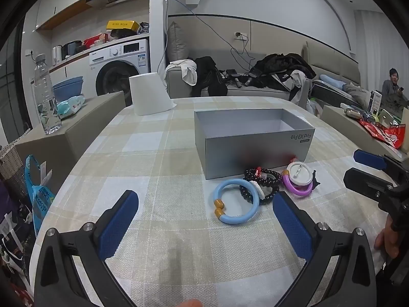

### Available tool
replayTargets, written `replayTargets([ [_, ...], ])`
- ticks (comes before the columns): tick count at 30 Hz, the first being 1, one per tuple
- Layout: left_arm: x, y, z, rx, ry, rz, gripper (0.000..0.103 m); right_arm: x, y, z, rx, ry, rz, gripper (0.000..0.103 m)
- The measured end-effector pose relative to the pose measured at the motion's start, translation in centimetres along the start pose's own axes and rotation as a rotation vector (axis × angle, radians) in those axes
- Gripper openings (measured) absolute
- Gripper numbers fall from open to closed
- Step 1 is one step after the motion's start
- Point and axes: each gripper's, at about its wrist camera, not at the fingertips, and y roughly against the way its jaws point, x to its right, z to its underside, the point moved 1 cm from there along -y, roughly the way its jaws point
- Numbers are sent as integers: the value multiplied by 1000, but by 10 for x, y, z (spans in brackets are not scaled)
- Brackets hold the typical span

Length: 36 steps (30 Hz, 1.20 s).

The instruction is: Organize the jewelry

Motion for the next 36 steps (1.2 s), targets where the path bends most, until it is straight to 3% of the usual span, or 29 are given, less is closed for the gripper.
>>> replayTargets([
  [36, 1, -4, -1, -2, -3, -3, 102, 0, -1, 0, 0, 1, 1, 103],
])
